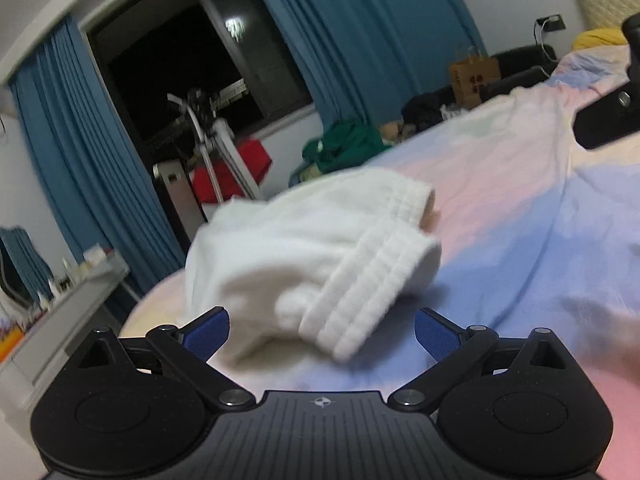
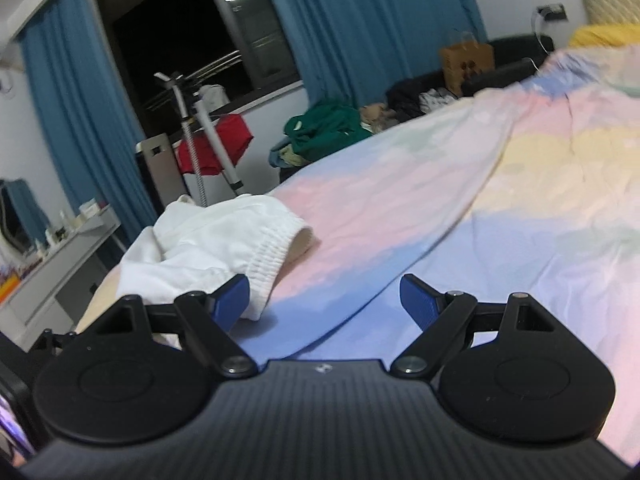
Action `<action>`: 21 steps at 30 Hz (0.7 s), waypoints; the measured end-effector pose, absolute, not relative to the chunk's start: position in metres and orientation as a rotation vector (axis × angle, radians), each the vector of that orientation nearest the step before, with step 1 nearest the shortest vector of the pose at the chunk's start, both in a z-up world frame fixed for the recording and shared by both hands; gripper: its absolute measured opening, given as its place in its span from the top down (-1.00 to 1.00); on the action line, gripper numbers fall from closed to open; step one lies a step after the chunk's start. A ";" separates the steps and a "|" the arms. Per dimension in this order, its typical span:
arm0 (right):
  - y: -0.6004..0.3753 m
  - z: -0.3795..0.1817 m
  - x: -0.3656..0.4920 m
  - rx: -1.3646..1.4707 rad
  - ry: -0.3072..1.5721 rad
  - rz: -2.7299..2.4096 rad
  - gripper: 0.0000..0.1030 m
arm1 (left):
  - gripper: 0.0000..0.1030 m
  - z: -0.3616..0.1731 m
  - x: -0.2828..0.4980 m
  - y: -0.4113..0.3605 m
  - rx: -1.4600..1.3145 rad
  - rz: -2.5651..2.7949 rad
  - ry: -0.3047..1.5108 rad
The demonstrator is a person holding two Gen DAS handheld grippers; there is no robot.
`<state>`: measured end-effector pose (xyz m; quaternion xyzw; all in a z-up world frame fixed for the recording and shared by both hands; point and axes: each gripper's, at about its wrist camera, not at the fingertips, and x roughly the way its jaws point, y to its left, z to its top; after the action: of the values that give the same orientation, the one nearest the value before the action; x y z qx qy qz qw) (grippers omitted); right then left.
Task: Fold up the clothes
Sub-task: 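Grasp the sweatpants cuff with the left gripper and lift it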
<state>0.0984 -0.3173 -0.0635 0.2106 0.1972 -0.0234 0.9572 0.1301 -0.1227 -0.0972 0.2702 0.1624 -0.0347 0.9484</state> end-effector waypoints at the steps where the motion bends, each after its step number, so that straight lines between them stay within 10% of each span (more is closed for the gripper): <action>1: -0.320 -0.065 0.100 0.437 0.400 -0.057 -0.63 | -0.94 -0.100 0.135 -0.128 0.569 -0.069 0.311; 11: -0.334 -0.086 0.128 0.462 0.456 -0.092 -0.63 | -0.77 -0.136 0.190 -0.172 0.802 0.032 0.223; 21: -0.334 -0.096 0.132 0.458 0.467 -0.070 -0.63 | 0.60 -0.067 0.184 -0.151 0.655 0.054 0.113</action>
<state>0.1322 -0.3336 -0.0960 0.2249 0.2295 -0.0342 0.9464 0.1836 -0.1512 -0.0666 0.3214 0.0554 0.0265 0.9450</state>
